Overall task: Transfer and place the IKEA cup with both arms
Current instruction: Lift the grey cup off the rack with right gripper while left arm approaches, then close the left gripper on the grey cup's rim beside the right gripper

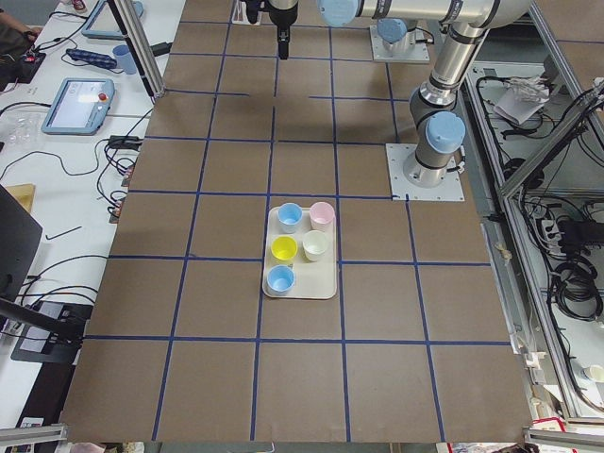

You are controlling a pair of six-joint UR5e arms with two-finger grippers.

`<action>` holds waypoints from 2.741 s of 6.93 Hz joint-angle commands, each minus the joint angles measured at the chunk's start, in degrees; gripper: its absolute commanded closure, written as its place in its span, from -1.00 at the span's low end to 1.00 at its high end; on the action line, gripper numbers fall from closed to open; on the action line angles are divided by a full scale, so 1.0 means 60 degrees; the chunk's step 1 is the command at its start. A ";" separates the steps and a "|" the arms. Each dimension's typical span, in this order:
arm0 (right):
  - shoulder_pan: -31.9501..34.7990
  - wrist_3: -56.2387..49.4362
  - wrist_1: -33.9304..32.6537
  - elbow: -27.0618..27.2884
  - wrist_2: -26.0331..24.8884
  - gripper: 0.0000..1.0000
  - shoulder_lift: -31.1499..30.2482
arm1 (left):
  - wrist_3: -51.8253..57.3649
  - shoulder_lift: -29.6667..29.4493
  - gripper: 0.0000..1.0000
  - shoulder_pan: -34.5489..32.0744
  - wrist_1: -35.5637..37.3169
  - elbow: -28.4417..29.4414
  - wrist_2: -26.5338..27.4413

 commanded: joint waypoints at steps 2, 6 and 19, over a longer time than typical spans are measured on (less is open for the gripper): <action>0.0742 0.0513 0.0867 0.1255 0.3629 0.22 -0.0023 | -0.0060 -0.0008 -1.00 0.0478 0.0517 -0.1009 -0.4368; 0.1794 0.0619 0.3427 0.1743 0.7782 0.22 -0.0125 | -0.0322 -0.0534 -1.00 0.0230 0.4102 -0.3763 -0.8700; 0.3292 0.0604 0.4090 0.1992 0.8811 0.16 -0.0199 | -0.1246 -0.1797 -0.48 -0.0855 0.4242 -0.2814 -0.9364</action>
